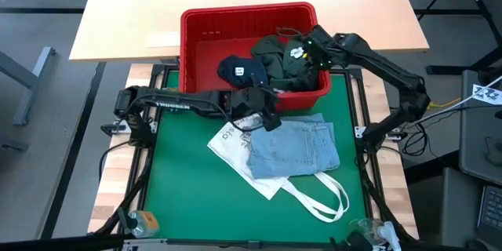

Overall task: Fold laundry
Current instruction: Fold the dark blue boxer

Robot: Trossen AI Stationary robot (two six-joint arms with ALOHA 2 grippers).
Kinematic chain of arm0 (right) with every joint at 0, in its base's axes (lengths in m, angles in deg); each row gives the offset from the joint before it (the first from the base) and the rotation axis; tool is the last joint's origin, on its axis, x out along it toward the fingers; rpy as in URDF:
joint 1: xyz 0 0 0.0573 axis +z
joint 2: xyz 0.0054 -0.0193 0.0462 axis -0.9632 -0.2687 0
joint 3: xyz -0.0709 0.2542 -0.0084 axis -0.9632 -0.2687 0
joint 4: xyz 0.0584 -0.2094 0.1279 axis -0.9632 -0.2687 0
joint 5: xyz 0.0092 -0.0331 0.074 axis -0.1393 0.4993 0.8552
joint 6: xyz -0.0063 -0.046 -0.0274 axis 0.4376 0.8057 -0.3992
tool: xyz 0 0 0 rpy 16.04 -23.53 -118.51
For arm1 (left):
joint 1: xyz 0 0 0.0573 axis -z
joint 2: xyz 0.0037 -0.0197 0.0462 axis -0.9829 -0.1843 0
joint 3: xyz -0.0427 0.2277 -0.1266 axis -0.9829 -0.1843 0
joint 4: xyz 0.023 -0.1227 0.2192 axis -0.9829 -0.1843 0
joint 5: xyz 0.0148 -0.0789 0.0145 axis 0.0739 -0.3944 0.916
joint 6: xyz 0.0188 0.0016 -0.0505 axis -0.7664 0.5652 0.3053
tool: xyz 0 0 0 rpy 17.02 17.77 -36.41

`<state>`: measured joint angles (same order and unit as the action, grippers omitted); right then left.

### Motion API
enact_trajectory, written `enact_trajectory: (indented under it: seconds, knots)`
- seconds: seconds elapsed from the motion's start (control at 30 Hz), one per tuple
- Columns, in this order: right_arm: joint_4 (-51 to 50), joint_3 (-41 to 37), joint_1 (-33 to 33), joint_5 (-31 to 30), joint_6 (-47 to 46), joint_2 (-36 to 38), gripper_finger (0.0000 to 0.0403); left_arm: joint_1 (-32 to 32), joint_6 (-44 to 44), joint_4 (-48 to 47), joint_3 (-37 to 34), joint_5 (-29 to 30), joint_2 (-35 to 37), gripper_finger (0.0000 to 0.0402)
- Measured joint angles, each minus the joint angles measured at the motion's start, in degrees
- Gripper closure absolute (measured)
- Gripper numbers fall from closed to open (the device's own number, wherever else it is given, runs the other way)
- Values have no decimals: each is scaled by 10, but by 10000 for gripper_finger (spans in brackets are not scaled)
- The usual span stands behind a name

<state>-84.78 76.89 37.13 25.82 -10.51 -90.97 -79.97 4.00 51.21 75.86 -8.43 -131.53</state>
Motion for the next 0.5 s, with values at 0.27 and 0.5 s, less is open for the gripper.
enact_trajectory:
  seconds: [0.27, 0.5]
  knots:
    - [-7, 0, -10, 8, 0, -56, 198, -16, 0, -27, 0, -20, 6, 304]
    - [-25, 0, -6, 4, 0, -98, 198, -15, 0, -37, 0, -20, 6, 304]
